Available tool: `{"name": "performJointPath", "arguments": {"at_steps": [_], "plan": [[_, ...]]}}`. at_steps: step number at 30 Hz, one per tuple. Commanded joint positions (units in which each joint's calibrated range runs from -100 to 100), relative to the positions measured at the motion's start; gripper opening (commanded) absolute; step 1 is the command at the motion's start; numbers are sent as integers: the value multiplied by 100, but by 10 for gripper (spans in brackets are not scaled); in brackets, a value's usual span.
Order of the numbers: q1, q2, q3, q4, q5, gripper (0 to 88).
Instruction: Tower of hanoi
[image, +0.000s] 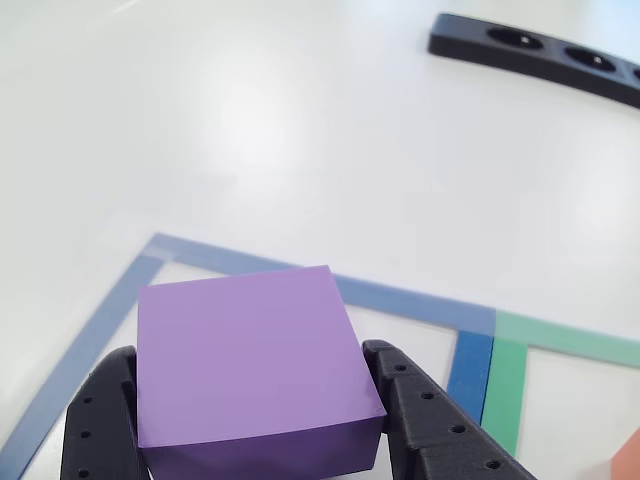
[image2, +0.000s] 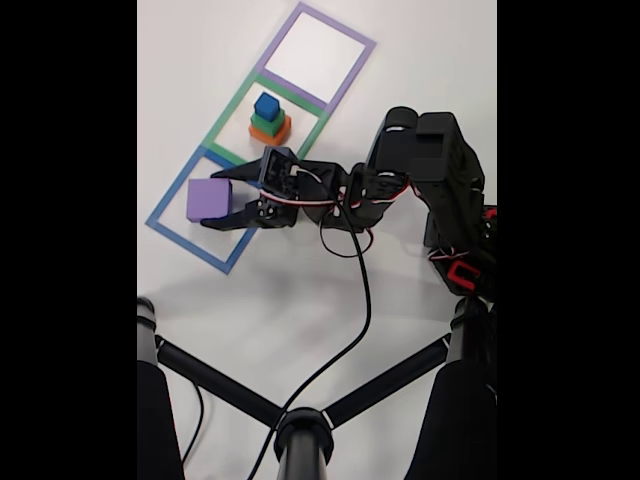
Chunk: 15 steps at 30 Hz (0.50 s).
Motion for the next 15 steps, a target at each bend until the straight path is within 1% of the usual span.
{"name": "performJointPath", "arguments": {"at_steps": [1, 15], "plan": [[-76, 54, -193, -250, 39, 118], [-92, 439, -293, -549, 39, 139]]}}
